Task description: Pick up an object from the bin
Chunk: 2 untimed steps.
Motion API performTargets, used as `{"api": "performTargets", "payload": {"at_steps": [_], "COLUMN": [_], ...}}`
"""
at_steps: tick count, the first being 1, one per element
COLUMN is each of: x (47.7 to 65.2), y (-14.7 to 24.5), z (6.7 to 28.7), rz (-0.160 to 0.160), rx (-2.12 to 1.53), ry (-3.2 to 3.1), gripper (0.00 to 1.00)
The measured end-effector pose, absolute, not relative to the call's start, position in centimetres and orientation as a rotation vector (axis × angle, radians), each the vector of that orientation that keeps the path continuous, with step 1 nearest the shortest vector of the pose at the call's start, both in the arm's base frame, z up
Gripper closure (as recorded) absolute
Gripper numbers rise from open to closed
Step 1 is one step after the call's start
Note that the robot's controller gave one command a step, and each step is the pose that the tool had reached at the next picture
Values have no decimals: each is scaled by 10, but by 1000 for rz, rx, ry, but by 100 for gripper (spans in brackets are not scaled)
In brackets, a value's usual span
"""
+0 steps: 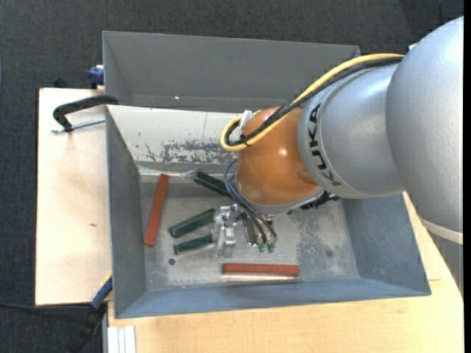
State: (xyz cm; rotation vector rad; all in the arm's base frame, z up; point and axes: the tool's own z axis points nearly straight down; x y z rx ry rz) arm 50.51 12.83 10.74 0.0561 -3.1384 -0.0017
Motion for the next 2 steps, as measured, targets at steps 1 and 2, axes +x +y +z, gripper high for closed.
{"api": "performTargets", "payload": {"at_steps": [1,2], "x": [519,499], "y": [153,159], "z": [168,155], "rz": [0,-3], "rx": [63,-259], "ry": [-3142,-3132], "gripper": [100,0]}}
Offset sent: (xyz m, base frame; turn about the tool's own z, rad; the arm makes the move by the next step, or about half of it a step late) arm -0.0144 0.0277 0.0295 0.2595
